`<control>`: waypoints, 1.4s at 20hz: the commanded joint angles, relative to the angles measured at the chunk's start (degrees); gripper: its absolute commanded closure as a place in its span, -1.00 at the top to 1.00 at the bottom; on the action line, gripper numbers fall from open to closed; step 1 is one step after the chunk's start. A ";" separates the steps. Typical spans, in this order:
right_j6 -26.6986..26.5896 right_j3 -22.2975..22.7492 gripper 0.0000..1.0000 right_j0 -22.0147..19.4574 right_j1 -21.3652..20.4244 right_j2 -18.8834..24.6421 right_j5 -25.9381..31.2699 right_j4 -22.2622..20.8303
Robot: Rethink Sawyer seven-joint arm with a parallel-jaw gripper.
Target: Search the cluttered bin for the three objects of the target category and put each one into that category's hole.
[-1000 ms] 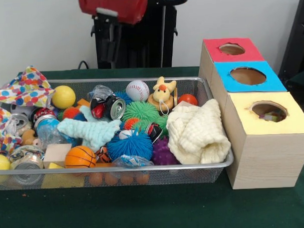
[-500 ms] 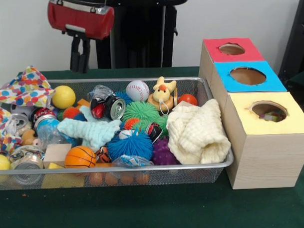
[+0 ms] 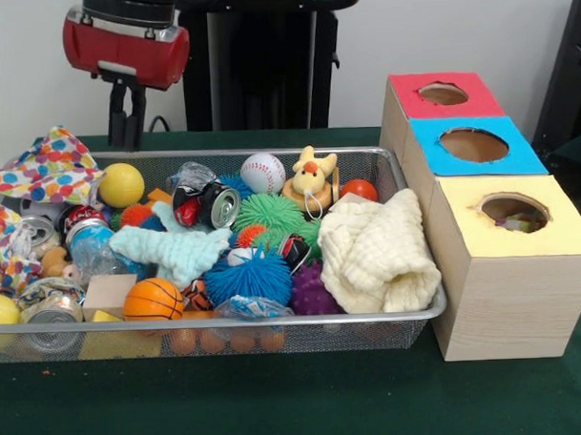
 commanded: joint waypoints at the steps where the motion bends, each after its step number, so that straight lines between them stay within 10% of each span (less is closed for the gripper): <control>1: -10.15 2.90 -1.00 -2.10 0.51 7.63 3.00 -5.35; 7: -10.88 1.88 -1.00 -4.17 0.81 9.35 4.10 -7.03; 8: -10.41 1.77 1.00 -4.52 0.66 9.89 4.55 -7.72; 28: -10.63 1.27 1.00 -9.60 1.36 10.41 6.57 -11.50</control>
